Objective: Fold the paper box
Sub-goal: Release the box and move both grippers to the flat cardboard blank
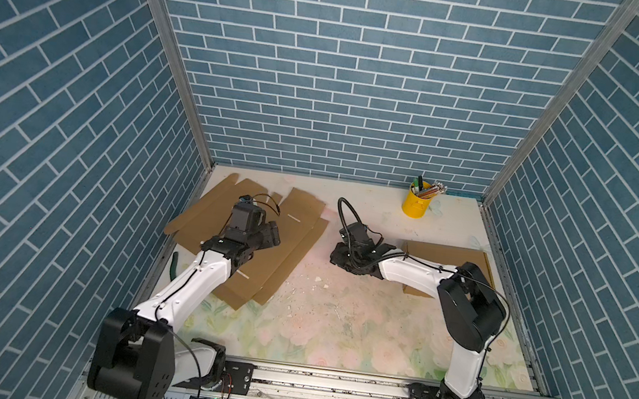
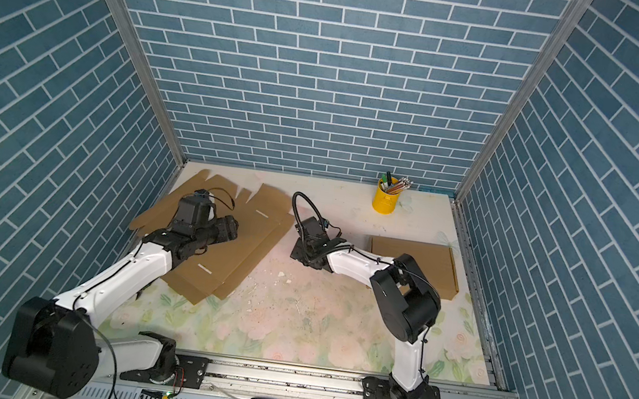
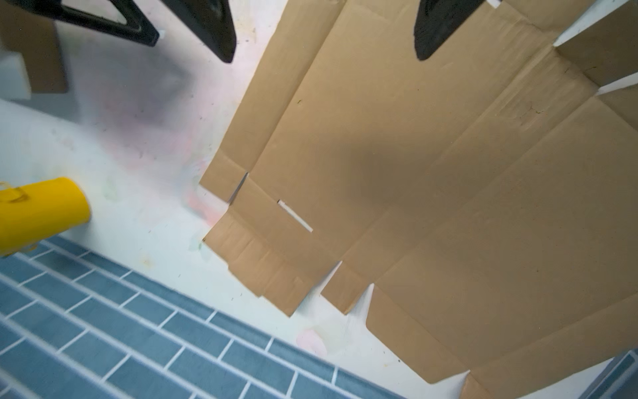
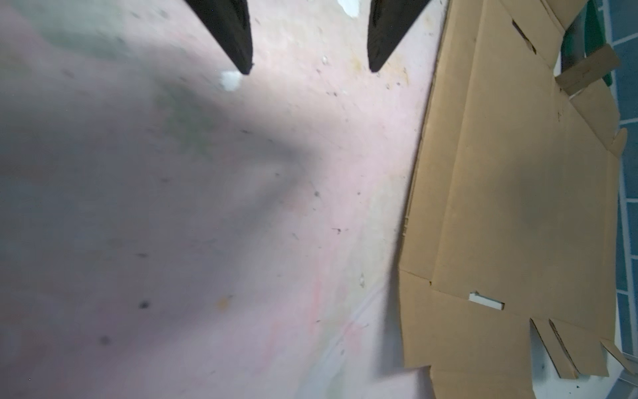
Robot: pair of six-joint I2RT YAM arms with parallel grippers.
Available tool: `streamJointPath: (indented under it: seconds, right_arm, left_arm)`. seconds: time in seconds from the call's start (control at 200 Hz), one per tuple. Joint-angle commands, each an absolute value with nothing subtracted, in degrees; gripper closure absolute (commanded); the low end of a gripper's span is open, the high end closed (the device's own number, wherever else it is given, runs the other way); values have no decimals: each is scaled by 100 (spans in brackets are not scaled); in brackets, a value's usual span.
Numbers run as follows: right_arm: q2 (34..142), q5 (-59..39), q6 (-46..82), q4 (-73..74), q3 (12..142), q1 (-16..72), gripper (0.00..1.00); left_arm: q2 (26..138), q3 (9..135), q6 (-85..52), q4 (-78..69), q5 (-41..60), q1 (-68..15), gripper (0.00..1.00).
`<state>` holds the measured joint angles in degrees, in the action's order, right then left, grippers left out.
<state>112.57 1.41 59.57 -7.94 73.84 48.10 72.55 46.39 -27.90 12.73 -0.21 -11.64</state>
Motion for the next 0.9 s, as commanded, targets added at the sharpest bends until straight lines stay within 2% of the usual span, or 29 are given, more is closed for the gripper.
streamJointPath:
  seconds: [0.0, 0.255, 0.48, 0.745, 0.895]
  right_arm:
    - [11600, 44, 6916, -204, 7912, 4944, 48]
    - [12322, -66, 7636, 135, 8317, 5043, 49]
    - [12774, -9, 7979, 132, 8595, 5119, 49]
    - [13214, -96, 8297, 436, 8901, 5220, 51]
    - [13250, -150, 8225, 824, 8970, 5249, 58]
  left_arm:
    - [7662, 4522, -2926, 1069, -160, -1083, 25]
    - [8404, 4412, -3148, 453, -15, -954, 43]
    - [8710, 4060, -3420, 59, 112, -819, 54]
    - [8971, 3650, -3717, -338, 368, -743, 63]
    - [9083, 3469, -3824, -575, 499, -742, 66]
